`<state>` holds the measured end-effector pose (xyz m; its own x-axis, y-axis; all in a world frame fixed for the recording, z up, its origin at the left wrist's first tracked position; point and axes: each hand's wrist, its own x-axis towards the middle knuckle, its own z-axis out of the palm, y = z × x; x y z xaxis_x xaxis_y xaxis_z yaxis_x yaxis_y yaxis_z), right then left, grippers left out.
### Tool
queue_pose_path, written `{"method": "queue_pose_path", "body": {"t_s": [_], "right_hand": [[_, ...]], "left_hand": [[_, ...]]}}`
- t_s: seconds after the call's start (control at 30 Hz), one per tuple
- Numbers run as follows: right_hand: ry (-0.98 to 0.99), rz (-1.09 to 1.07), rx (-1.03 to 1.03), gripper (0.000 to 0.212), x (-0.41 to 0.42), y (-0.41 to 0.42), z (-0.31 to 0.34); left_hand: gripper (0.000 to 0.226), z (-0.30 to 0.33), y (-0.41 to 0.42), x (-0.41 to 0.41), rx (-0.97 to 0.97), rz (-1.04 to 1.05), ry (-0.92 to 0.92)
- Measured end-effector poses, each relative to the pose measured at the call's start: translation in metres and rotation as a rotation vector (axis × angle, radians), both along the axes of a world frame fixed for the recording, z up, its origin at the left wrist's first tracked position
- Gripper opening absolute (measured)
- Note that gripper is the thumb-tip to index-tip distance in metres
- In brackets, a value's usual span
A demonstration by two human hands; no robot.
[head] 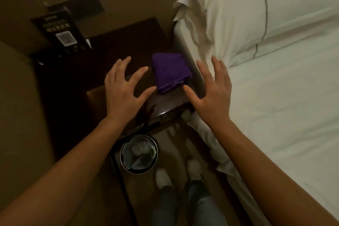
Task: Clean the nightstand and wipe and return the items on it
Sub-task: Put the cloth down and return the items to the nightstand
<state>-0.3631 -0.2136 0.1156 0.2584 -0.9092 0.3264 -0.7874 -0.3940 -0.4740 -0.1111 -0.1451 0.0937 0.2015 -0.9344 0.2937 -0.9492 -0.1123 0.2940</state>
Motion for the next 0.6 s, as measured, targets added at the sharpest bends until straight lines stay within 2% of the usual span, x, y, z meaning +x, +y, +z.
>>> {"method": "queue_pose_path", "body": {"t_s": [0.17,0.3,0.47,0.6], "right_hand": [[0.061,-0.194,0.055,0.070,-0.107,0.027,-0.010],[0.053,-0.343,0.094,0.062,-0.196,0.058,-0.016],[0.017,-0.510,0.182,0.057,-0.305,0.122,-0.031],[0.043,-0.639,0.240,0.060,-0.389,0.184,-0.048]], "left_hand": [[0.059,-0.015,-0.029,-0.104,-0.042,-0.236,0.013],[0.058,-0.017,-0.037,-0.197,-0.022,-0.384,0.040],[0.068,-0.022,-0.010,-0.315,0.108,-0.547,0.110],[0.068,-0.032,0.022,-0.403,0.174,-0.695,0.073]]}}
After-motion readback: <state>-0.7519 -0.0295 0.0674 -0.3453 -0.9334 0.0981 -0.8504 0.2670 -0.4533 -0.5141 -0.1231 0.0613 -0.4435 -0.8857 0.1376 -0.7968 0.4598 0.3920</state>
